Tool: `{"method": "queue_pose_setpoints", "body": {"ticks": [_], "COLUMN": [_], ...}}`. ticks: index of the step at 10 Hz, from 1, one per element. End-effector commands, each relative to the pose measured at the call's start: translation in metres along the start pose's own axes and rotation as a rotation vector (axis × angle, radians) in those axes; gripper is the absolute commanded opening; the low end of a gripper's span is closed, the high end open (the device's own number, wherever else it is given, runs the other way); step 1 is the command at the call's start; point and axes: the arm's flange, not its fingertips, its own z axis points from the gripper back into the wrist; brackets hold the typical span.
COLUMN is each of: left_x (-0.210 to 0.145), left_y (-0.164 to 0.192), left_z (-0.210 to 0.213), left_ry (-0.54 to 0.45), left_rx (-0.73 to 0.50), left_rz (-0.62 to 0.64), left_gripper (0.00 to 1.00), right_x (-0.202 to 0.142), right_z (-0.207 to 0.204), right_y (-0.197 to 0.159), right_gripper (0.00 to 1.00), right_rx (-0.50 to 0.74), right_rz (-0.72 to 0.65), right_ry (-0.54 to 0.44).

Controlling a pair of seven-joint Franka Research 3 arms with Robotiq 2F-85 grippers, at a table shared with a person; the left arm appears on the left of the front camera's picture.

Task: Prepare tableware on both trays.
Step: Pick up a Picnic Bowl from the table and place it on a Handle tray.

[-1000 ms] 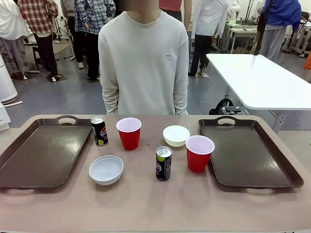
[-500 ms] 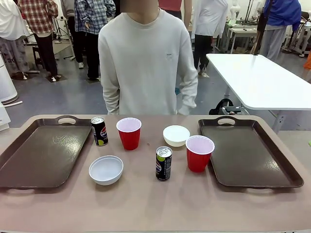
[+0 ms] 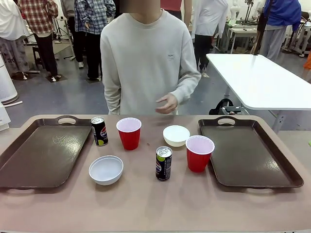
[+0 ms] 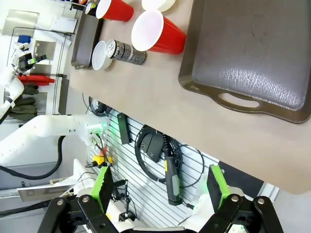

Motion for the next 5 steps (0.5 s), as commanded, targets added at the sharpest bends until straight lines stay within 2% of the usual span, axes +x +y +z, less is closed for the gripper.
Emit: {"method": "queue_pose_setpoints", "body": {"ticks": [1,5], "left_x": [0.0028,0.0028], "left_y": [0.0003,0.0003], "left_z": [0.0024,0.0024], "left_ry": [0.002,0.002], "left_rx": [-0.016,-0.016], "left_rz": [-0.004,-0.004], "left_gripper": [1.00,1.00], "right_x": [-0.0009,-0.0009], "right_z": [0.0010,0.0010], "right_y": [-0.0016,-0.0016], "right_gripper": [1.00,1.00], "right_rx": [0.006,0.006], "right_rz": [-0.002,-0.002], "right_ry": [-0.004,-0.004]}}
